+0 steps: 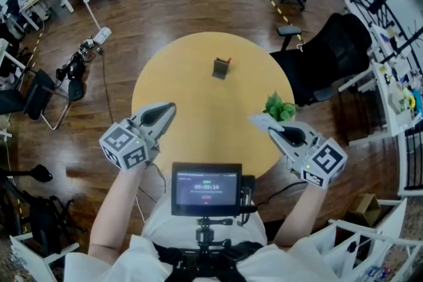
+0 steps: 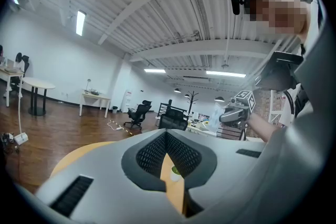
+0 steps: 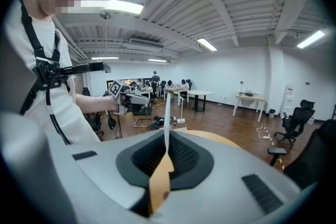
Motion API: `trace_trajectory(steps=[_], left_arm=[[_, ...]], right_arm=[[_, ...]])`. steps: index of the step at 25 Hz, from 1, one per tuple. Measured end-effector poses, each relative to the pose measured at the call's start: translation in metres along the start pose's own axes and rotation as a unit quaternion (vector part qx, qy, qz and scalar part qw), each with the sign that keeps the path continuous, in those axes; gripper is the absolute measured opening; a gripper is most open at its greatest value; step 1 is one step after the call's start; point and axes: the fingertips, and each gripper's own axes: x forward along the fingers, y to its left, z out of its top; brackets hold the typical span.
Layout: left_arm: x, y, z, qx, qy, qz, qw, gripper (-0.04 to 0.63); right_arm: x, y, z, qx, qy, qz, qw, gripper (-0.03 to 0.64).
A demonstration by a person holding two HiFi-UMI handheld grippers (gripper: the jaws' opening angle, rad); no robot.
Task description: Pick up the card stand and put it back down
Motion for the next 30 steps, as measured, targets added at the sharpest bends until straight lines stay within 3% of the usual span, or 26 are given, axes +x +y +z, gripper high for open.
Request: trace_trajectory(steps=[17, 30], left_arm=[[0.007, -0.015, 0.000, 0.011, -0.001, 0.035, 0.9993, 0.000], [-0.002, -0.028, -0.004, 0.008, -0.007, 0.060, 0.9982, 0.000]], right_arm=[[-0.022, -0.014, -0.009, 0.000, -0.037, 0.003, 0.999, 0.029], [-0.019, -0.006, -0.015, -0.015, -0.036, 0.039, 0.999, 0.031]])
